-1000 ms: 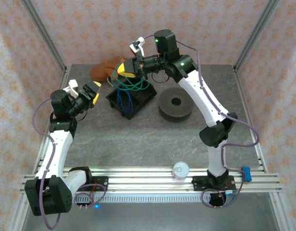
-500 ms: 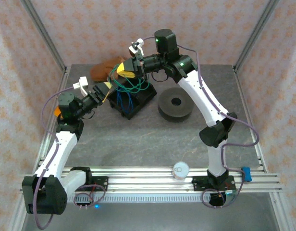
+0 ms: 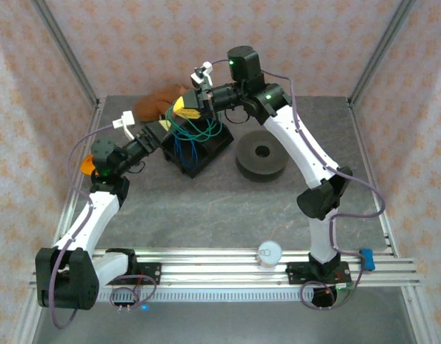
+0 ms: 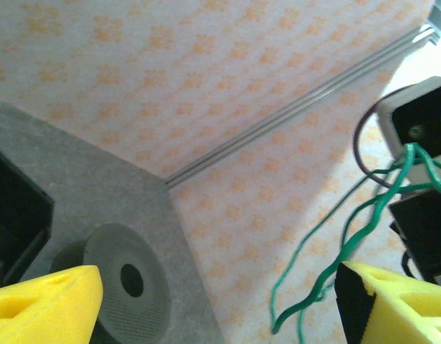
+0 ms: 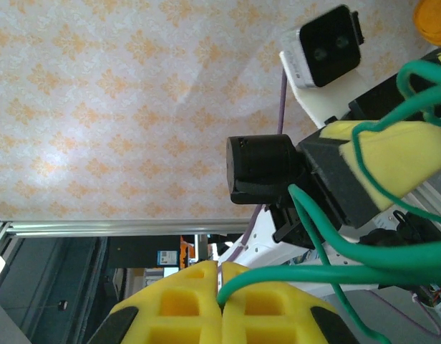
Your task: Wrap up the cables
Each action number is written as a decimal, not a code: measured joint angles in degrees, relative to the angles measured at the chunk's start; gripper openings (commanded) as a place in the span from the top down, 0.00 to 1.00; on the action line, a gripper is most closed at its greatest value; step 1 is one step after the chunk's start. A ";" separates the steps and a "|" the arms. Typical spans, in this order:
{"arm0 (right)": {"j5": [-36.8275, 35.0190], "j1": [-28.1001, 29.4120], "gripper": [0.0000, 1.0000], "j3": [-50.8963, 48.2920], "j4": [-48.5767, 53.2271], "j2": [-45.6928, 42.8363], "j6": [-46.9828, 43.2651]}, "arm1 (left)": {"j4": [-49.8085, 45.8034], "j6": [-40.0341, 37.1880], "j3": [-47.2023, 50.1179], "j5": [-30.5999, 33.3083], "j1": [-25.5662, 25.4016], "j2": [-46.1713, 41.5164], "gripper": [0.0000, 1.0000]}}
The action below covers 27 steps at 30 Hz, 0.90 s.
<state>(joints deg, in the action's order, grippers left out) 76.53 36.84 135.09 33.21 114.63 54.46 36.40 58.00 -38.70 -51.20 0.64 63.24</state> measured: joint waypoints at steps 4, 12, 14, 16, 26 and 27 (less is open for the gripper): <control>0.00 0.42 1.00 -0.09 0.02 -0.04 0.22 | 4.50 0.50 0.87 -0.92 -0.44 1.11 0.18; 0.00 0.83 1.00 -0.09 0.00 -0.07 1.11 | 13.55 4.07 1.05 -1.38 -1.90 6.86 0.21; 0.02 1.09 1.00 -0.09 0.00 -0.07 1.36 | 16.76 5.57 1.05 -1.84 -2.49 8.24 0.21; 0.02 1.40 1.00 -0.09 0.00 -0.04 1.55 | 21.00 7.67 1.25 -2.38 -2.80 9.53 0.22; 1.09 1.51 1.00 0.02 -0.26 -0.28 3.87 | 38.14 15.98 4.68 -5.42 -2.82 12.31 0.27; 1.11 1.49 1.00 0.02 -0.26 -0.39 4.04 | 38.69 16.22 4.76 -5.46 -2.82 12.28 0.28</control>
<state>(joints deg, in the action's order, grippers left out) 77.65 38.33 135.11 32.95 114.24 58.50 75.09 74.22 -33.93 -56.66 -2.17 75.53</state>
